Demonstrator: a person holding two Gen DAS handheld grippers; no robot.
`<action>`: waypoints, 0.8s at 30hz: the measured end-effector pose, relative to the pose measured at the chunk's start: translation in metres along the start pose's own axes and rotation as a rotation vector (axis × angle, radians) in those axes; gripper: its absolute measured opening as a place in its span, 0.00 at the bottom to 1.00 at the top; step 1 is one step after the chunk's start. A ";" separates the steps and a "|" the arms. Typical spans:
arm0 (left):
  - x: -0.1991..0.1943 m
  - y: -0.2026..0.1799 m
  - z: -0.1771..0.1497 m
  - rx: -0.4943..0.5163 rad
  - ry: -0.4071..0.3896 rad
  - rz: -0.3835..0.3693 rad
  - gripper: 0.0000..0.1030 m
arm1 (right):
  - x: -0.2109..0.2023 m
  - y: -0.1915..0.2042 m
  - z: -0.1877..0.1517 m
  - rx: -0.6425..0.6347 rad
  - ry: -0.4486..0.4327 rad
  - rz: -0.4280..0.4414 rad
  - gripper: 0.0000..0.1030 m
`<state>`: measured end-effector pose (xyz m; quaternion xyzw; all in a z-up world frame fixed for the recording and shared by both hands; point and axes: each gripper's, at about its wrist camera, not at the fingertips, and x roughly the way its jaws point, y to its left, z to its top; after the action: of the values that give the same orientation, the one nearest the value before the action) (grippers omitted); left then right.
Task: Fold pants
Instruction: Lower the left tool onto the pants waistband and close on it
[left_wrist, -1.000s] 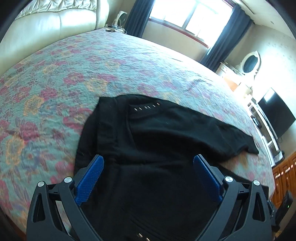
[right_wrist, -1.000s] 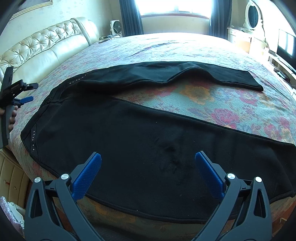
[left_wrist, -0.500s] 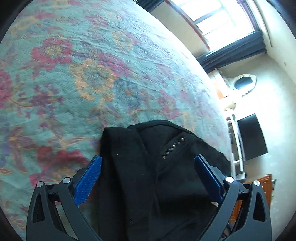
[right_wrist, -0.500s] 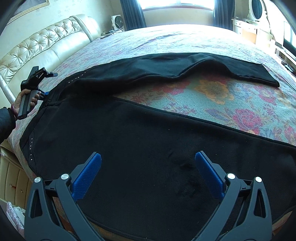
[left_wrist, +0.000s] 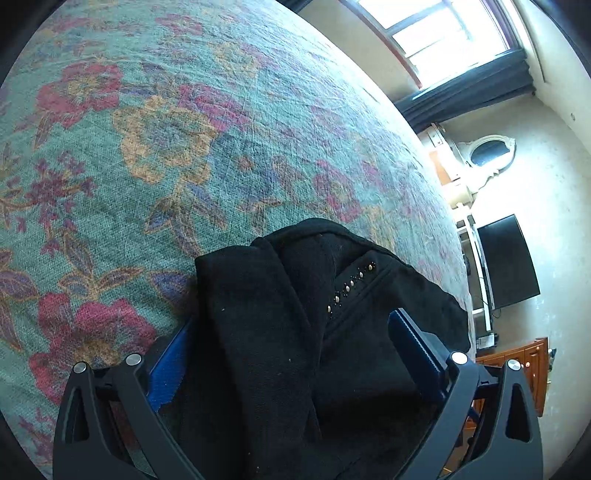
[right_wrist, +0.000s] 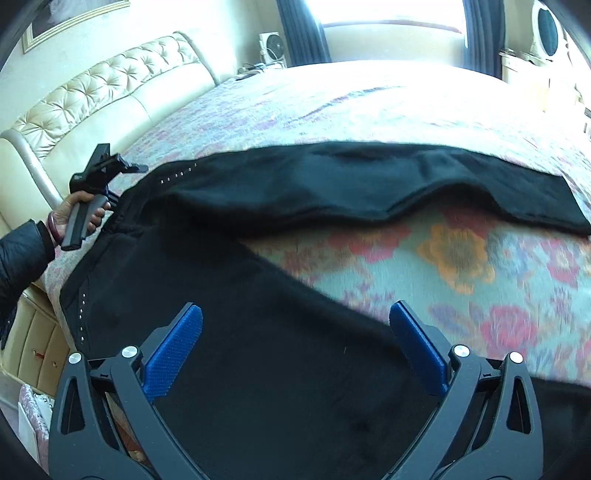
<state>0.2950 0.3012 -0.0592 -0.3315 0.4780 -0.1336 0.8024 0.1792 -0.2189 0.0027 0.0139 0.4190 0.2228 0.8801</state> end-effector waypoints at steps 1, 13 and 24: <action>0.002 -0.002 -0.001 0.007 -0.007 0.018 0.93 | 0.004 -0.007 0.018 -0.014 0.002 0.010 0.98; 0.000 0.001 -0.001 0.130 -0.009 0.163 0.68 | 0.159 -0.054 0.190 -0.312 0.237 -0.066 0.98; 0.027 -0.017 0.025 0.111 -0.038 0.227 0.63 | 0.224 -0.052 0.204 -0.519 0.342 -0.079 0.98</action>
<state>0.3320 0.2843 -0.0576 -0.2328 0.4891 -0.0617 0.8383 0.4738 -0.1421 -0.0399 -0.2653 0.4903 0.2871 0.7790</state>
